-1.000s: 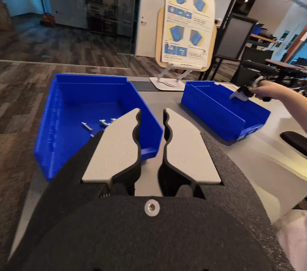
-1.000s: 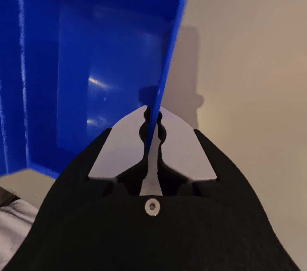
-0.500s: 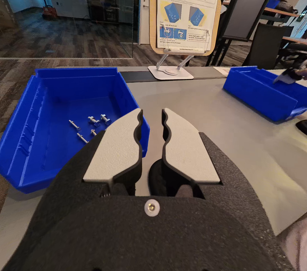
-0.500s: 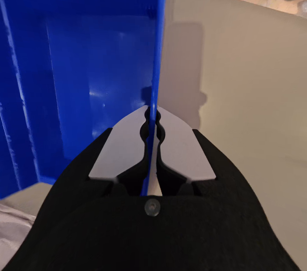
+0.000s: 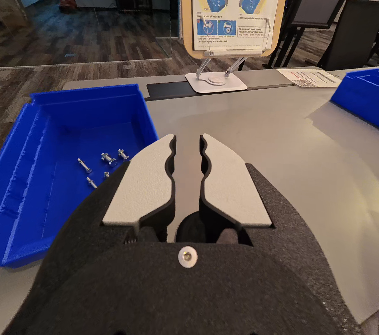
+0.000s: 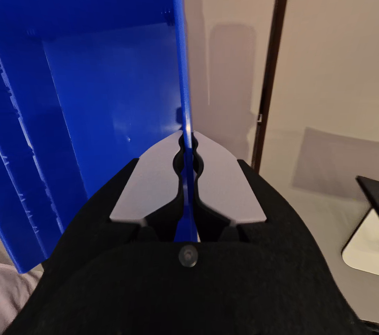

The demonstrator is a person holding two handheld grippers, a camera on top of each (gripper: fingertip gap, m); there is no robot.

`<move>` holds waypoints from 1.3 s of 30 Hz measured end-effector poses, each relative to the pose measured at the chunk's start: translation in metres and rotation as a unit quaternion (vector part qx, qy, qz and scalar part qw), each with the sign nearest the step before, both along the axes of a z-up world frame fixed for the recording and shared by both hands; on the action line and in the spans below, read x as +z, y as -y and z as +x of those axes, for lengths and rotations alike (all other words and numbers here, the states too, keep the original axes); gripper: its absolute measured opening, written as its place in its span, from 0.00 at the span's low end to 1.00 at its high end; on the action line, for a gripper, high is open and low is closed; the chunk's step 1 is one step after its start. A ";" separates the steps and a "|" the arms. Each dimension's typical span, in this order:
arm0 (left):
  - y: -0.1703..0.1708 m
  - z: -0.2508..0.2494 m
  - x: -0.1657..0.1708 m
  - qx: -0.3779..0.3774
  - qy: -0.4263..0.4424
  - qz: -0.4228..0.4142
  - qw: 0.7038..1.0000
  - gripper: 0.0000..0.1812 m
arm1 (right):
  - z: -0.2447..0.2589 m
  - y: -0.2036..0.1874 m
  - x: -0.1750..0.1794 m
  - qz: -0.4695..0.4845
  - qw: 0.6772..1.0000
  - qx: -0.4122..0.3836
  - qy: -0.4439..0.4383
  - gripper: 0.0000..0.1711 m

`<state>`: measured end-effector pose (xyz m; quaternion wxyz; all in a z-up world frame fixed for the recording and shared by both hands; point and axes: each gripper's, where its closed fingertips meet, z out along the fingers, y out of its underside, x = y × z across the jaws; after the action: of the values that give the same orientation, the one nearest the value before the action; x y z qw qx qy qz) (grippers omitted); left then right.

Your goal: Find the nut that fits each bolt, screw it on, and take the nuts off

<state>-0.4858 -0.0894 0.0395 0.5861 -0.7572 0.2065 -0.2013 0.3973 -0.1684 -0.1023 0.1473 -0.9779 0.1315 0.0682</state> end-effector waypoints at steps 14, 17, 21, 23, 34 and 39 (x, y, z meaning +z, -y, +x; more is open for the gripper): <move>-0.020 0.044 -0.006 -0.032 -0.024 -0.009 0.999 0.12 | 0.026 0.006 0.000 0.024 0.999 -0.043 0.007 0.02; -0.019 0.048 -0.006 -0.037 -0.020 -0.007 0.999 0.12 | 0.020 0.004 0.000 0.032 0.997 -0.073 -0.009 0.02; -0.018 0.054 -0.006 -0.050 -0.007 -0.008 0.999 0.12 | 0.004 -0.003 0.000 0.029 0.996 -0.081 -0.010 0.03; -0.018 0.058 -0.008 -0.058 -0.006 -0.011 0.998 0.12 | -0.008 -0.011 0.000 0.026 0.997 -0.076 -0.010 0.02; -0.014 0.055 -0.015 -0.068 -0.012 -0.016 0.998 0.12 | -0.044 -0.032 0.001 0.027 0.998 -0.051 -0.015 0.02; -0.012 0.045 -0.017 -0.064 0.011 -0.021 0.998 0.12 | -0.044 -0.031 0.001 0.028 1.000 -0.001 0.007 0.02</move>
<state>-0.4409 -0.0776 0.0229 0.5579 -0.7525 0.2438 -0.2512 0.3535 -0.1370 -0.1018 0.1752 -0.9739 0.1291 0.0648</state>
